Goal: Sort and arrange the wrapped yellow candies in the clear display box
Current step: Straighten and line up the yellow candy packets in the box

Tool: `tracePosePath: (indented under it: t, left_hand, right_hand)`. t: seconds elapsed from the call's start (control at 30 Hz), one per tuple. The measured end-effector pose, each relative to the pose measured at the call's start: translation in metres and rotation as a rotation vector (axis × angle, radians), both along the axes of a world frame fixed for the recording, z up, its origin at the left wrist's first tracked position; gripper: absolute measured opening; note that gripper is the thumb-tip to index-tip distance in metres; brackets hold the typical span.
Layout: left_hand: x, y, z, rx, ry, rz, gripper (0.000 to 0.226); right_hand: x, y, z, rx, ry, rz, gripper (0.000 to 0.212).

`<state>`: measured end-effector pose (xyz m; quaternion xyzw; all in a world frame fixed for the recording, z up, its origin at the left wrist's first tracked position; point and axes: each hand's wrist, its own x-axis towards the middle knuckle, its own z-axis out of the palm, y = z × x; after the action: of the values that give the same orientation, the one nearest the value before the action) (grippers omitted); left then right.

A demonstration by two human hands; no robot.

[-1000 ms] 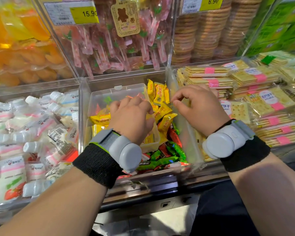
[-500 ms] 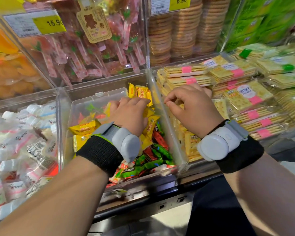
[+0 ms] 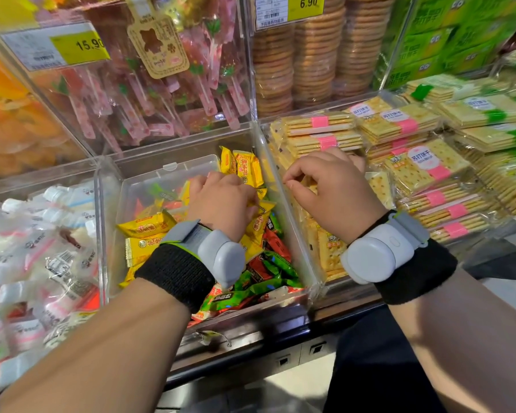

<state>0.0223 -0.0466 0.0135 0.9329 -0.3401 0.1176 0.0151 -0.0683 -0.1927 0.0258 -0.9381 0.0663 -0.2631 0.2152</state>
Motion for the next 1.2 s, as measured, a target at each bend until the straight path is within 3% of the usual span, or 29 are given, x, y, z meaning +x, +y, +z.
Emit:
tracePosePath:
  t: [0.47,0.63,0.97,1.2]
  left_hand:
    - [-0.015,0.025,0.027,-0.331,-0.101,-0.098,0.019]
    - [-0.021,0.037,0.033,-0.420,-0.111,-0.101,0.018]
    - [-0.027,0.064,0.042,-0.660,-0.017,-0.083,0.009]
    - [-0.029,0.088,0.041,-0.731,0.082,-0.026,0.007]
  right_hand:
    - [-0.001,0.016,0.002,0.033,0.025,0.042,0.007]
    - [-0.001,0.026,0.006,0.072,0.095,0.091,0.020]
    - [0.005,0.054,0.008,0.063,0.172,0.120,0.036]
    - [0.013,0.074,0.010,0.072,0.156,0.189,0.022]
